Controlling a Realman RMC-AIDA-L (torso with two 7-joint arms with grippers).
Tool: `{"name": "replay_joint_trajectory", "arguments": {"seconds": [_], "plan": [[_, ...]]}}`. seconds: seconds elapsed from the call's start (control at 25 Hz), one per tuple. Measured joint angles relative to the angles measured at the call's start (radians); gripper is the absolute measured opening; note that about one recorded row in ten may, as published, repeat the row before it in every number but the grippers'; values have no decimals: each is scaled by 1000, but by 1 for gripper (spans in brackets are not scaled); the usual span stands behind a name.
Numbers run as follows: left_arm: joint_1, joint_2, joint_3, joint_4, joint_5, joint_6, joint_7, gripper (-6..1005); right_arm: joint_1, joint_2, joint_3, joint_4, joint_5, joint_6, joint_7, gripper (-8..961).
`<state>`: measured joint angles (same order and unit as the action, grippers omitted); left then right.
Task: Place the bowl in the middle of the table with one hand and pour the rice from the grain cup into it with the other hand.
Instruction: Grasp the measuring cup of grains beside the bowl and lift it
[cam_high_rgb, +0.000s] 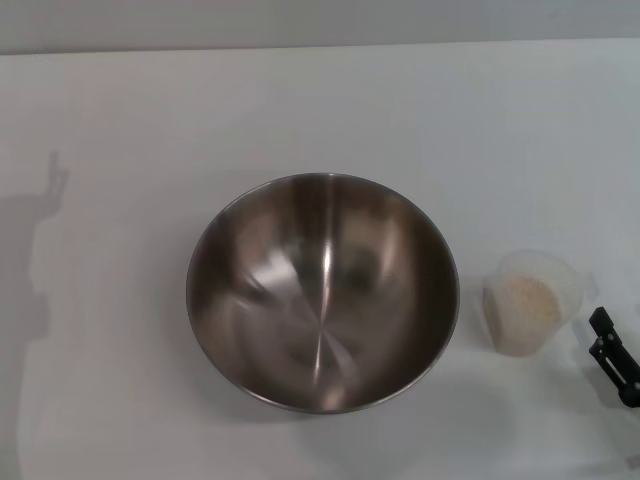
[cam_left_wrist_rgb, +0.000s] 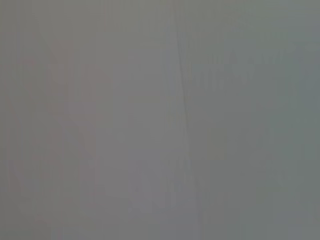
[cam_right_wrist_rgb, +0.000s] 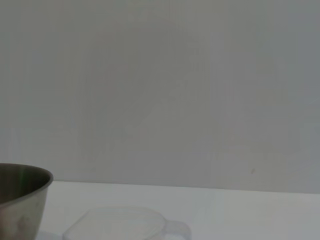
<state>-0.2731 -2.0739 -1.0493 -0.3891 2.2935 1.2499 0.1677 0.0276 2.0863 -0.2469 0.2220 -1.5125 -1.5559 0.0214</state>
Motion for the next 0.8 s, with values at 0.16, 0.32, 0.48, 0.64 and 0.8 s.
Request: {"name": "replay_joint_trajectory", "arguments": {"seconds": [0.16,0.32,0.48,0.64,0.8], "plan": [[1,0,2,0,4,-2,-5,847,5,0,0,0,0,4,0,797],[4,0,23,0,6,5,-5,847,10,0,1,0,1,12,0,797],[5,0,25,2,5,2,-8,847,12,1,5,0,4,21,0,797],[6,0,25,12,6,2,-25,847,19,1,8,0,4,29,0,797],[12,0,29,14,6,5,-34,847,25,1,9,0,5,38,0,797]]}}
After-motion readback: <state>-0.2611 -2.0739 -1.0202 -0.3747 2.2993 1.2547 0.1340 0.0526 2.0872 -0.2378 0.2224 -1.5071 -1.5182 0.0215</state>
